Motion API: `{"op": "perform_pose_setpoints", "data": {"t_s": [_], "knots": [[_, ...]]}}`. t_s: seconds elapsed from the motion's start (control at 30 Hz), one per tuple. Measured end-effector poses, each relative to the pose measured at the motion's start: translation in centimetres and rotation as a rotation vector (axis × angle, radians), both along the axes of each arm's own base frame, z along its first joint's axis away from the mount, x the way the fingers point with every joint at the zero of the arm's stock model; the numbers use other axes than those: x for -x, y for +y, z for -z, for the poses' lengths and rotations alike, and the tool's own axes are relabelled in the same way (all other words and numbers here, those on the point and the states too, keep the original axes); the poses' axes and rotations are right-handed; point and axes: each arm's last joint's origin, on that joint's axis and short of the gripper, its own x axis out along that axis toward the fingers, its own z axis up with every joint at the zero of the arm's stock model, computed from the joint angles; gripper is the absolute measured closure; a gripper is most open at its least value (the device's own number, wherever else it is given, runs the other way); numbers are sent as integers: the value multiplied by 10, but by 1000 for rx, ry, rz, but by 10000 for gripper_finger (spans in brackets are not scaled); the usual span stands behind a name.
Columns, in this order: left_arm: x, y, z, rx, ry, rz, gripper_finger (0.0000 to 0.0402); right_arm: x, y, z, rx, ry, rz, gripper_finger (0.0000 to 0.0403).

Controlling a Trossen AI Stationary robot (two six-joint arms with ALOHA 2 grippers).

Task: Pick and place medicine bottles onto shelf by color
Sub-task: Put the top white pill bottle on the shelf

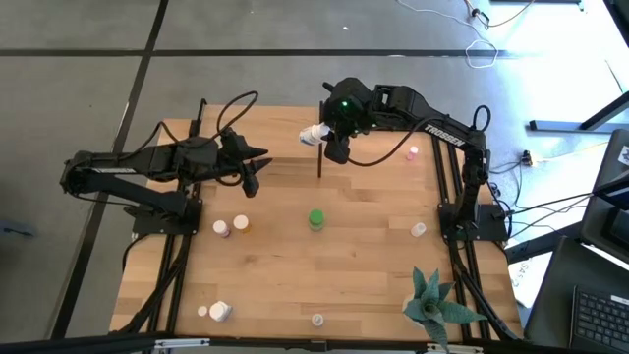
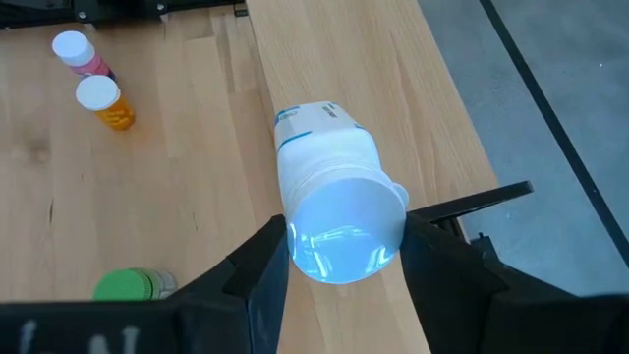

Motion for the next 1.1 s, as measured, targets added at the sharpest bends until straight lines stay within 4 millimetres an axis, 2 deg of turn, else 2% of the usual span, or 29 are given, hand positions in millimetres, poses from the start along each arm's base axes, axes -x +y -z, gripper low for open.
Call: {"op": "perform_pose_setpoints", "data": {"t_s": [0.27, 1.1], "knots": [[0, 0, 0, 0, 0, 0, 286, -1, 3, 0, -69, -21, -36, 225], [0, 0, 0, 0, 0, 0, 286, -2, 4, -1, -56, -28, -34, 229]]}}
